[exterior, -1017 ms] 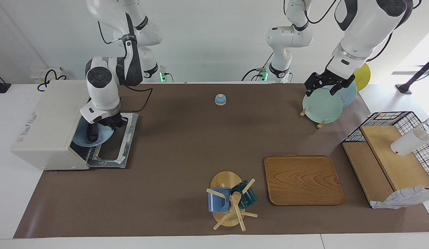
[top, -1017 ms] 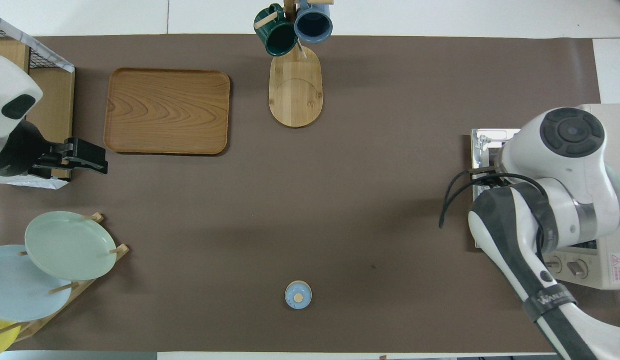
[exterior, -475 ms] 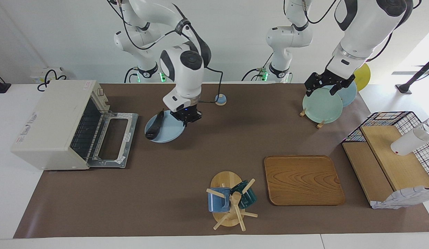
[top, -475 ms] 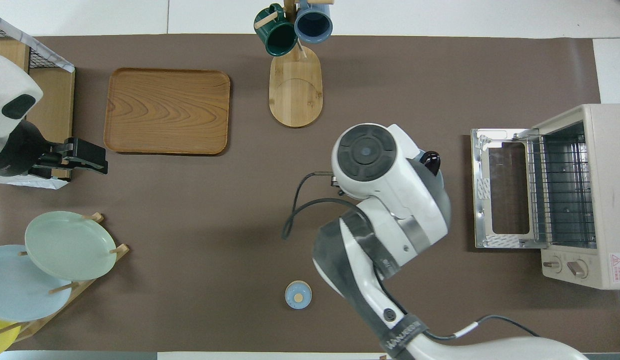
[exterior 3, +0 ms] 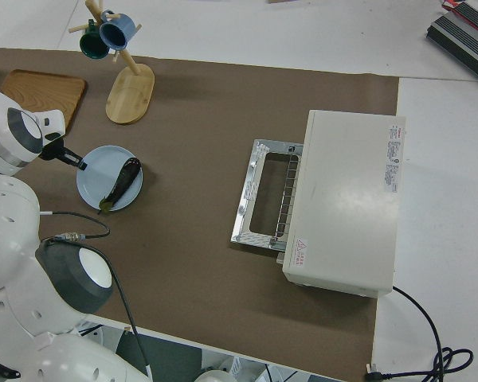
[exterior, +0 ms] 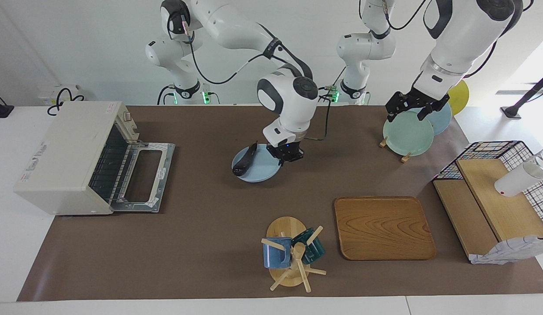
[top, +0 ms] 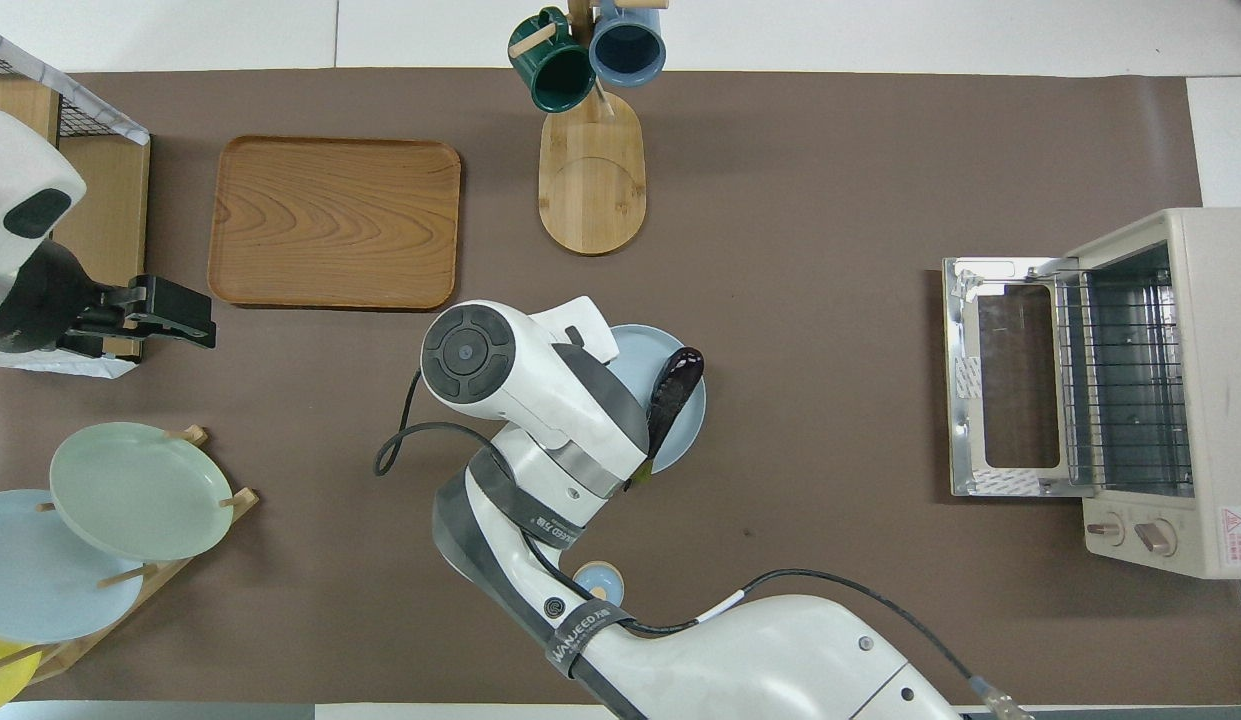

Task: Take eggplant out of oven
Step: 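Lower the eggplant onto the light blue plate with the right gripper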

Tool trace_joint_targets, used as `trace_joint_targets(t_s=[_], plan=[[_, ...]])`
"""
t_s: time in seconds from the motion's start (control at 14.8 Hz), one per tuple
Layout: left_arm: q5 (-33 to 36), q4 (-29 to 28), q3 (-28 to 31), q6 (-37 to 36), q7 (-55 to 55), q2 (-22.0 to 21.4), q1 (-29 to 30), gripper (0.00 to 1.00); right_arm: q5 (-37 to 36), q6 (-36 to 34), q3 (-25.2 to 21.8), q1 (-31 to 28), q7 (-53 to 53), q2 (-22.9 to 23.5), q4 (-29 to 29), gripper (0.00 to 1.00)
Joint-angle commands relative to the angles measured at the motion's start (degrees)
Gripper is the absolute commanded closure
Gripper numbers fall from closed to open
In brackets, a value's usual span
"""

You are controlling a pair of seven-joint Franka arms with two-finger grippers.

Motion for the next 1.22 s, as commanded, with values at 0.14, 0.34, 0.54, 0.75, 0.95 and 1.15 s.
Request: trace_joint_targets(t_s=[0.14,0.34,0.54,0.75,0.95,1.15], plan=[[-0.06,-0.12,-0.17,0.33,0.15,-0.38,0.43,0.0,2.58,1.91,0.37,-2.1,0.31,-0.28,1.44,0.64],[-0.06,-0.12,-0.17,0.24,0.15,-0.38,0.34,0.0,1.87,1.57,0.19,-3.42,-5.28,-2.65,1.53,0.53],[-0.06,-0.12,-0.09,-0.02,0.15,-0.38,0.95,0.0,1.35,-7.28,-0.42,-7.36,-15.31,-5.81,0.75,0.56],[-0.06,-0.12,-0.09,0.06,-0.11,-0.47,1.22,0.0,-2.42,-14.24,-0.33,-13.33,-25.06,-10.46,-3.72,0.68],[-0.06,-0.38,-0.17,0.59,-0.02,-0.64,0.61,0.0,-7.78,-13.46,-0.33,-16.69,-28.08,-15.74,-15.66,0.8],[-0.32,-1.78,-0.7,2.78,-0.02,-0.99,-1.67,0.0,-12.8,-5.94,-0.33,-21.33,-28.26,-19.08,-26.99,0.82]])
